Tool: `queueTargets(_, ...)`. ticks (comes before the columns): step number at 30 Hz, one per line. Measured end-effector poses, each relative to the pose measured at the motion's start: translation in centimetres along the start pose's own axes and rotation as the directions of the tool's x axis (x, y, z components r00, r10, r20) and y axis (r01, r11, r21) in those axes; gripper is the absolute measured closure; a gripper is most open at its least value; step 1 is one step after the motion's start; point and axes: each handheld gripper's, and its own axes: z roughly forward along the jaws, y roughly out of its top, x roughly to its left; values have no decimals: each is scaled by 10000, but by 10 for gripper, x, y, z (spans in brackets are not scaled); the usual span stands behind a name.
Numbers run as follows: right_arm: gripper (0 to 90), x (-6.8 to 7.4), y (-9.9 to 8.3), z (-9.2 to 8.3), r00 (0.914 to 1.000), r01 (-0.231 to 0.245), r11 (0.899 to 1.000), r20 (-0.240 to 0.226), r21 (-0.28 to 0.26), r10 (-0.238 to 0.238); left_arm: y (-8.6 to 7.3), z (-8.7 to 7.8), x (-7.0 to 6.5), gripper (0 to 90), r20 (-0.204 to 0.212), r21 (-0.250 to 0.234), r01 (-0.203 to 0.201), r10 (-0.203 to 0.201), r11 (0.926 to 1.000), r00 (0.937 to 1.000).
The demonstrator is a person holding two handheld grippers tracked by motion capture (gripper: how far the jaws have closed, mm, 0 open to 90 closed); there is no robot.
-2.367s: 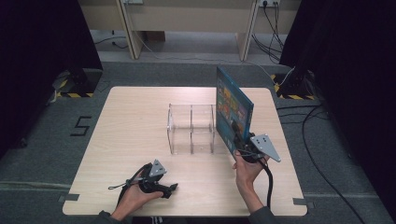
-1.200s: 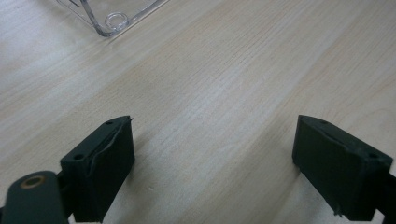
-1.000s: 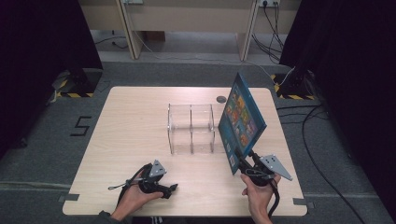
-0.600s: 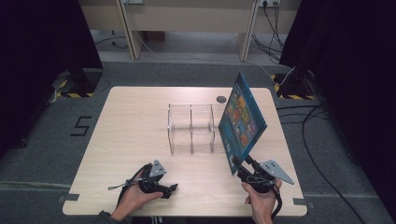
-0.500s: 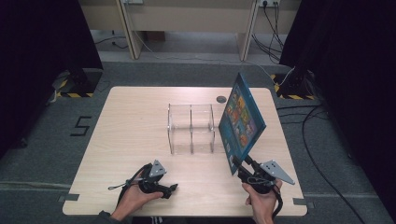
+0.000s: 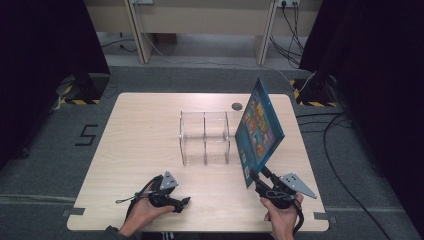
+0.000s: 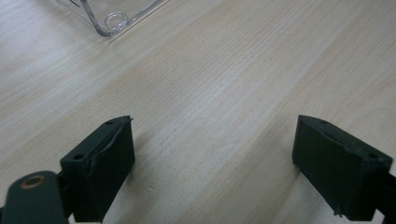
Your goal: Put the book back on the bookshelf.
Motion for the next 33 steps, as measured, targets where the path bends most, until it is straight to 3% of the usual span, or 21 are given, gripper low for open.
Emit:
queueTargets(12,459,-3,0,-14,9994,8,10000,-351,46,-7,0,0,0,117,22,-26,-27,27,10000,10000)
queueTargets(33,405,-14,-2,-30,9996,-182,9998,-232,29,183,-1,1,-1,81,80,-64,-113,113,9999,9999)
